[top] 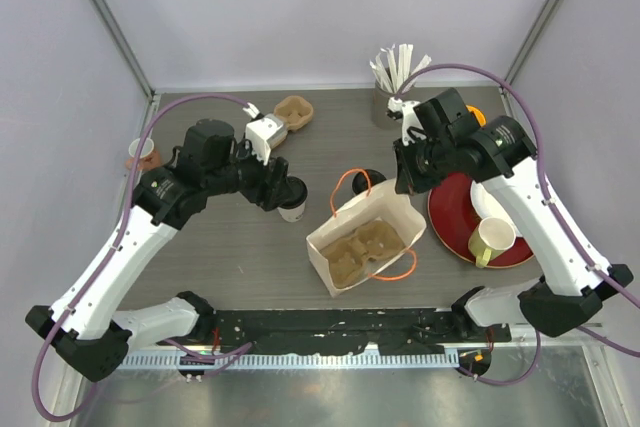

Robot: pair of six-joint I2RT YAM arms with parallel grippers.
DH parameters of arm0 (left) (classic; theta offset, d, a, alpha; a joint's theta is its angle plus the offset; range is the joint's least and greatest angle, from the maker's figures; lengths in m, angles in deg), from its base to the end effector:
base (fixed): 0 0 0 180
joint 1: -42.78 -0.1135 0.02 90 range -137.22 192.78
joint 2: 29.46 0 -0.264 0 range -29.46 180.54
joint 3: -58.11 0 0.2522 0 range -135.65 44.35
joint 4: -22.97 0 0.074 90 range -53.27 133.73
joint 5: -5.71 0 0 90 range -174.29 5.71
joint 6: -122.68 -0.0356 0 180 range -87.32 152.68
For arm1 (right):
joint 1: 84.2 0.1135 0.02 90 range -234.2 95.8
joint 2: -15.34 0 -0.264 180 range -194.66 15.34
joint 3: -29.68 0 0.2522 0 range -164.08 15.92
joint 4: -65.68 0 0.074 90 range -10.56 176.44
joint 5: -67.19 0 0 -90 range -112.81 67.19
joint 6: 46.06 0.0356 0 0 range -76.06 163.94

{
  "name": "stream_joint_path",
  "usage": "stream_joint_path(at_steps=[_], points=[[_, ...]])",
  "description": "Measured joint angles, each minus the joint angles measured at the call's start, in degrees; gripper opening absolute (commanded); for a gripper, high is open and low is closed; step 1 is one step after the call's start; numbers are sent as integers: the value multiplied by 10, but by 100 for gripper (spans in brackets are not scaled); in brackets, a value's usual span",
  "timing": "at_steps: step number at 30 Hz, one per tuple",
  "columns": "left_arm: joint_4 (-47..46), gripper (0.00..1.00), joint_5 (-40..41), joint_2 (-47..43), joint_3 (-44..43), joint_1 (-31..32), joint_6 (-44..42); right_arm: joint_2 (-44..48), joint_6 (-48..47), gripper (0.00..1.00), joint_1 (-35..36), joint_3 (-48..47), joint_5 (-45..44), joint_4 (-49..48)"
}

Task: Pack the takeout coffee

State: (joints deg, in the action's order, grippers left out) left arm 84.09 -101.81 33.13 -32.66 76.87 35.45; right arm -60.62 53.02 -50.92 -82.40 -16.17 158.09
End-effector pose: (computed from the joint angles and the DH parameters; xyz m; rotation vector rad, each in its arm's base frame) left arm 0.1690 -0.1273 0.4083 0.7681 2.0601 -0.6969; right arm 0.1820 0.1244 0.4273 -0.5900 2.5341 0.4255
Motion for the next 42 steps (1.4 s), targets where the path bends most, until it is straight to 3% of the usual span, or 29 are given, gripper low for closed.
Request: stream_joint_path(at_steps=[15, 27, 42], points=[[2, 66, 0, -16, 14, 0, -9, -75, -97, 1, 0, -47, 0, -3], [24, 65, -4, -14, 14, 0, -17, -77, -162, 1, -2, -13, -102, -6], [27, 64, -46, -7, 22, 0, -6, -77, -282, 1, -71, -24, -146, -6]])
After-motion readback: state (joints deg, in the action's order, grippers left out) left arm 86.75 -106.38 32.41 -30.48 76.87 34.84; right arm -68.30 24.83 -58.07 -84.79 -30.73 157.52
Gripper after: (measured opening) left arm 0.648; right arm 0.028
